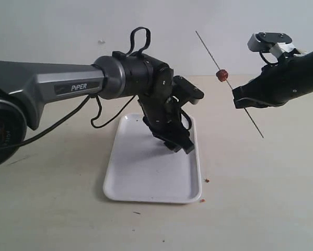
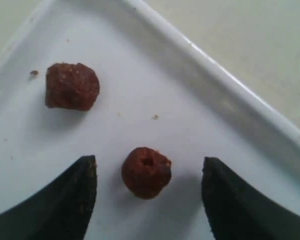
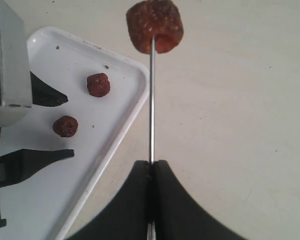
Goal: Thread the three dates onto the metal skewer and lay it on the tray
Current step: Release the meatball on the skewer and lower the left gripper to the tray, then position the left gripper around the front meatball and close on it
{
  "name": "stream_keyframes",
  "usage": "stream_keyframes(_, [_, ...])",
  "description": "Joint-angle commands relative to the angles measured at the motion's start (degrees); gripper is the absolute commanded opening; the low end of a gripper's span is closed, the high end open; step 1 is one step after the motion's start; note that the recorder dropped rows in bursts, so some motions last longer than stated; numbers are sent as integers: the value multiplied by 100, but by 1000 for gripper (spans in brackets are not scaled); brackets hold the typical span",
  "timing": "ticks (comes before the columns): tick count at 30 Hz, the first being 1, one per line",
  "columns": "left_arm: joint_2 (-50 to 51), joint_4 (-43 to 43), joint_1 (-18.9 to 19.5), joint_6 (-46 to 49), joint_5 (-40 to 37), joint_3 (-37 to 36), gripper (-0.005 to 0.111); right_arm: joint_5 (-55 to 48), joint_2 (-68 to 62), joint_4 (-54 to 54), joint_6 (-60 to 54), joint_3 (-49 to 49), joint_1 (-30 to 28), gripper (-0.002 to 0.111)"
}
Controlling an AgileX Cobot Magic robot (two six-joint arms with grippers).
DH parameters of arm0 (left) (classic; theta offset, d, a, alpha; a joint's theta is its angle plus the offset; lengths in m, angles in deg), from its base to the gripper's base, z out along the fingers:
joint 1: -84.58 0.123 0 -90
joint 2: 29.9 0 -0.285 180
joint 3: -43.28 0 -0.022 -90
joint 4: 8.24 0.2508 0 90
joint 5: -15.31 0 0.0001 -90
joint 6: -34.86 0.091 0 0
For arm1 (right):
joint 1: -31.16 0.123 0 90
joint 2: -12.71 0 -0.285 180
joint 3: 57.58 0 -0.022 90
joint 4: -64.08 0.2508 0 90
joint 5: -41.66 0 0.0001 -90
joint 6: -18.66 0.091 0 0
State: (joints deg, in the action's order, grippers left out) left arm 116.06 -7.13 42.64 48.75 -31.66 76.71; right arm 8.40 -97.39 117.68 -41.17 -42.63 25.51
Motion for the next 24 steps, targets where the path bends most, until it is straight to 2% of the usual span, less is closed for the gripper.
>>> stream_keyframes(1, [26, 34, -2, -69, 65, -8, 61, -26, 29, 37, -43, 15, -36, 0])
stream_keyframes(24, [26, 23, -2, -69, 92, -8, 61, -3, 29, 37, -43, 15, -36, 0])
